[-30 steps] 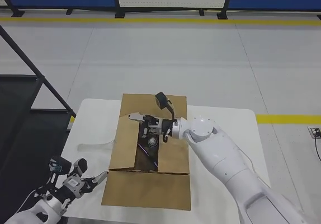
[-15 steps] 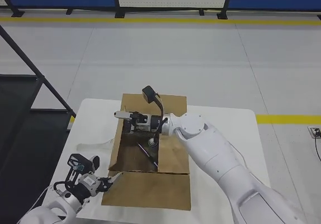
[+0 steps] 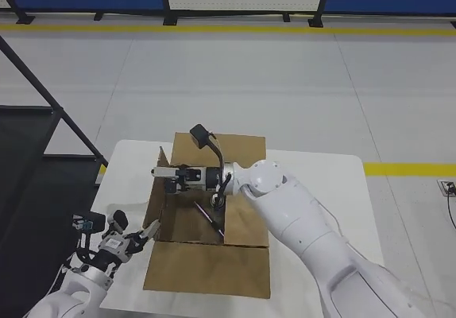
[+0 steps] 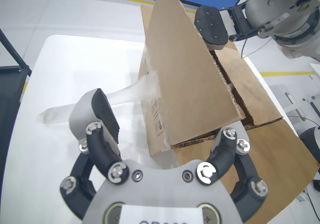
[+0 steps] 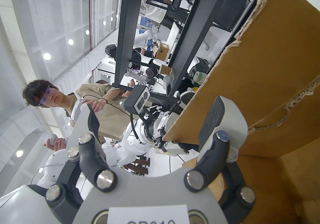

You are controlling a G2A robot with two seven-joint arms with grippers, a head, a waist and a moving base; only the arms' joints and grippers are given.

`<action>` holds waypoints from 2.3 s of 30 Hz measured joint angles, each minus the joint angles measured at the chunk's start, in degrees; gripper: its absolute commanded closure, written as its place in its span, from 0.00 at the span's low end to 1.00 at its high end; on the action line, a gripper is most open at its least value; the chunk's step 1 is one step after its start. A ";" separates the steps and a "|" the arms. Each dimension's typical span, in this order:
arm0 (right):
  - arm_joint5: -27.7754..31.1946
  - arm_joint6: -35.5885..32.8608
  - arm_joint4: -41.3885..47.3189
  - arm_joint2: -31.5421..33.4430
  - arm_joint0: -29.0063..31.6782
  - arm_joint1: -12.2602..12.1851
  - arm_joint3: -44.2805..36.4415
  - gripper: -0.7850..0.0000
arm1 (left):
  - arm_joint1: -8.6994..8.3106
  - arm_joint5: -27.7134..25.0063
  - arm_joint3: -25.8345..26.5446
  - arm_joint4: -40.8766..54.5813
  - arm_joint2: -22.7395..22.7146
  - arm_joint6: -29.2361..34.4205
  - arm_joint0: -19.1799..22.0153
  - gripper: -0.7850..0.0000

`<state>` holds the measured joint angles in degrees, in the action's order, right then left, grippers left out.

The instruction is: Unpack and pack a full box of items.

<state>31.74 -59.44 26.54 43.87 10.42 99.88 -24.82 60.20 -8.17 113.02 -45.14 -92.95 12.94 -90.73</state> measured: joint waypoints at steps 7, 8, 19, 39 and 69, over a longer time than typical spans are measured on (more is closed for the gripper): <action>4.57 0.56 0.70 2.34 -0.26 -0.66 2.63 0.00 | 0.02 -0.68 -1.36 1.96 -3.52 -0.06 -2.14 0.00; 5.71 0.76 0.99 3.04 -0.09 -1.01 2.98 0.00 | 0.01 -0.89 -1.70 2.59 -4.32 -0.05 -2.62 0.00; 11.86 0.55 1.56 9.08 3.96 -5.34 1.27 0.00 | -0.17 -3.07 -6.72 5.52 -9.05 3.71 -4.01 0.00; 5.27 2.18 -4.53 16.17 14.62 -11.49 -16.35 0.00 | 0.00 -2.59 -15.41 5.07 -6.32 8.59 0.72 0.00; 3.70 8.96 -15.88 23.25 27.87 -16.00 -39.05 0.00 | 0.52 -7.01 9.31 10.12 -17.22 1.06 -10.40 0.00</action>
<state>35.44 -50.48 10.66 67.12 38.29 83.88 -63.87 60.72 -15.18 122.33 -35.02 -110.17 14.00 -101.13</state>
